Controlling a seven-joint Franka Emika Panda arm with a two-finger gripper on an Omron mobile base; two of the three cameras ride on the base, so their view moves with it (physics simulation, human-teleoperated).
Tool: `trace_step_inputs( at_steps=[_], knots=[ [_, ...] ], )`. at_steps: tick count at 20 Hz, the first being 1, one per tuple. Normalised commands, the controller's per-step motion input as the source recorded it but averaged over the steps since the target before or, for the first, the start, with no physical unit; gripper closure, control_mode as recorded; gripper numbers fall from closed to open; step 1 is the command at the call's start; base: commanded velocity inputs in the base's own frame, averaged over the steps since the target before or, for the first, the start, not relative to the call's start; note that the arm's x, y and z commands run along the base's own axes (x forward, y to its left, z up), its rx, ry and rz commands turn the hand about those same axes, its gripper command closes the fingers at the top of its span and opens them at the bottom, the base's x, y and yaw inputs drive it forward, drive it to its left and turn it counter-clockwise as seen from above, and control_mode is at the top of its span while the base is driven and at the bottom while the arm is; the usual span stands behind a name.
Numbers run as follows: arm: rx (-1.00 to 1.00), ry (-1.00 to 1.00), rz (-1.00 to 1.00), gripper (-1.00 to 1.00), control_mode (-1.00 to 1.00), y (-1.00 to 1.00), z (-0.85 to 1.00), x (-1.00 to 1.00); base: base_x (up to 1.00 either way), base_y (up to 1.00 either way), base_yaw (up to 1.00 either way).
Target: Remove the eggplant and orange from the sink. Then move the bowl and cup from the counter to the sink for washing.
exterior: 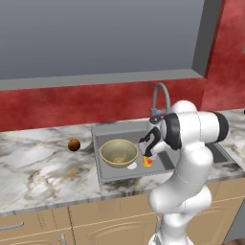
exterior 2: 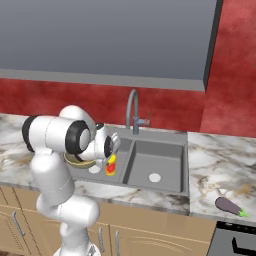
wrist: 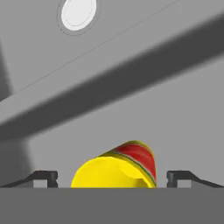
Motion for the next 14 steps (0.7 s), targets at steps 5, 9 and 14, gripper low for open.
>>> trace_step_inputs(
  at_steps=[5, 9, 14],
  knots=[
    [0.00, -0.14, -0.21, -1.00, -1.00, 0.37, 0.05, -0.15, 0.00, 0.00, 0.00],
    [0.00, -0.02, -0.23, -1.00, -1.00, 0.33, 0.10, -0.20, 0.00, 0.00, 0.00],
    [0.04, 0.00, -0.24, -1.00, -1.00, 0.29, 0.14, -0.28, 0.00, 0.00, 0.00]
  ],
)
